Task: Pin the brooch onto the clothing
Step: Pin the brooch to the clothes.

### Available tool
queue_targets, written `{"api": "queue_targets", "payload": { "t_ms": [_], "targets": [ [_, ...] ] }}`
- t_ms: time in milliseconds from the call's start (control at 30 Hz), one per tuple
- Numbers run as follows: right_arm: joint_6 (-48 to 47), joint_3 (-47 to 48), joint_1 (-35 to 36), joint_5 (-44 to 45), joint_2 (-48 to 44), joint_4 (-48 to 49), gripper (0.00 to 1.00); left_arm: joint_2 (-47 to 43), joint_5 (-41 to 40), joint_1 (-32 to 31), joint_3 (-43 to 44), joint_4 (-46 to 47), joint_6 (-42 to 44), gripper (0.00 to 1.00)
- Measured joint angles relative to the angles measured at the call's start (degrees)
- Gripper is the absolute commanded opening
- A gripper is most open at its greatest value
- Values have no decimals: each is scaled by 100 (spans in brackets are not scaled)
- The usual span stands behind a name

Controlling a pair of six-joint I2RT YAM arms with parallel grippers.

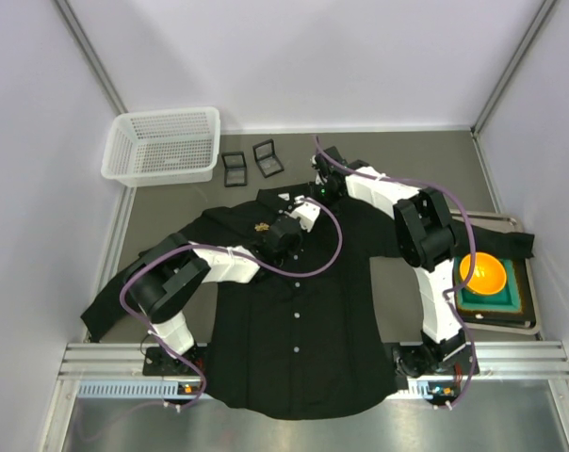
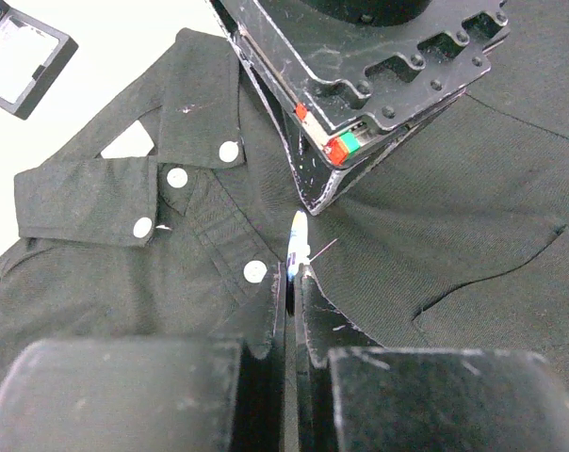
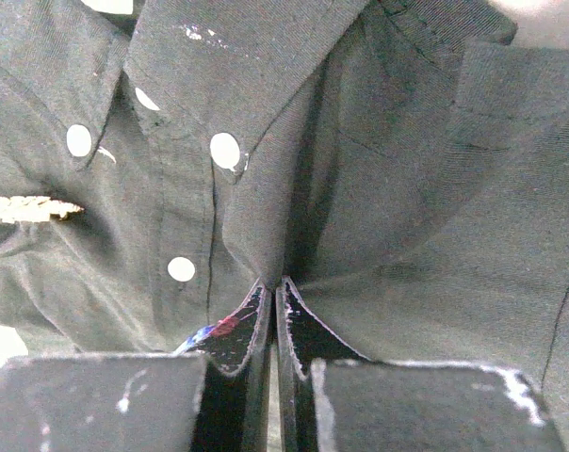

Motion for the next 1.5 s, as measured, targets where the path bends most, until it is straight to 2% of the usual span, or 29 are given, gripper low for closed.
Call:
{"api": "queue_targets", "payload": {
  "t_ms": [667, 1500],
  "targets": [
    [1360, -466, -17, -354, -293, 166, 0, 192, -160, -2, 293, -282, -289, 0],
    [1764, -603, -83, -551, -293, 256, 0, 282, -291, -81, 323, -393, -295, 0]
  ]
}}
